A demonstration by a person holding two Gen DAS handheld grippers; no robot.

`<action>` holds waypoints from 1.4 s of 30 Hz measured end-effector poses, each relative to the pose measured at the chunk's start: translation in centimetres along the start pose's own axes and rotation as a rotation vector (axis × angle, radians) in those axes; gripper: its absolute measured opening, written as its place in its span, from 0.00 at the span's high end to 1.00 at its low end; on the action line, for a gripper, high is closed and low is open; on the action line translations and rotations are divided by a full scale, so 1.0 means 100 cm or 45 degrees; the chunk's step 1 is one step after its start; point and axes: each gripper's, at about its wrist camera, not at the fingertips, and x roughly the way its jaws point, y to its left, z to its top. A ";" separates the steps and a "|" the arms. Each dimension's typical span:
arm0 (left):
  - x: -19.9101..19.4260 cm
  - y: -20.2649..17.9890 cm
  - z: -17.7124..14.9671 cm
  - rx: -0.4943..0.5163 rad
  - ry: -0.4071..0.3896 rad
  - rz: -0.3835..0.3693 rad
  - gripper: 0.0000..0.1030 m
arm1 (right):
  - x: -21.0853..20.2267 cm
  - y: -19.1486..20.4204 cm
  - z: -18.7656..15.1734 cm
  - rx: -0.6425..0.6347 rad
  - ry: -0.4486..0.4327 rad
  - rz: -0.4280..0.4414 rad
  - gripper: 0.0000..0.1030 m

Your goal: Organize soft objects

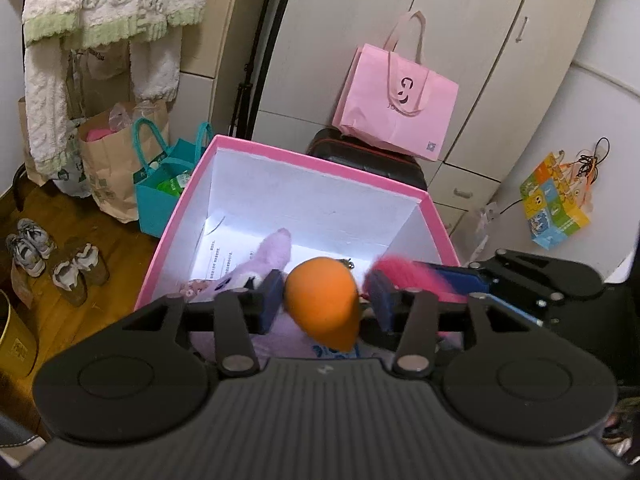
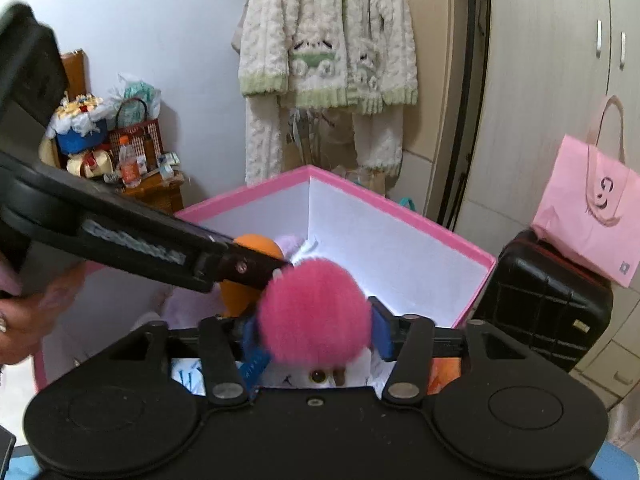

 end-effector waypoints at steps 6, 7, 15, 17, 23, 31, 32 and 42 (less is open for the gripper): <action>-0.016 -0.010 -0.005 0.067 -0.059 0.069 0.29 | -0.009 0.003 -0.007 0.021 -0.037 -0.044 0.24; -0.019 -0.010 -0.008 0.070 -0.060 0.070 0.25 | -0.013 0.003 -0.007 0.033 -0.052 -0.048 0.24; -0.047 -0.020 -0.023 0.139 -0.063 0.054 0.13 | -0.053 0.012 -0.019 0.077 -0.106 -0.071 0.22; -0.054 -0.024 -0.026 0.151 -0.056 0.071 0.12 | -0.061 0.015 -0.022 0.084 -0.098 -0.077 0.22; -0.075 -0.039 -0.033 0.205 -0.025 0.160 0.10 | -0.087 0.029 -0.028 0.096 -0.067 -0.147 0.21; -0.113 -0.060 -0.042 0.264 -0.022 0.269 0.06 | -0.127 0.048 -0.036 0.097 -0.057 -0.221 0.10; -0.118 -0.063 -0.043 0.279 -0.027 0.268 0.06 | -0.132 0.051 -0.037 0.093 -0.051 -0.221 0.10; -0.161 -0.090 -0.066 0.398 -0.047 0.289 0.05 | -0.181 0.069 -0.048 0.254 -0.041 -0.343 0.00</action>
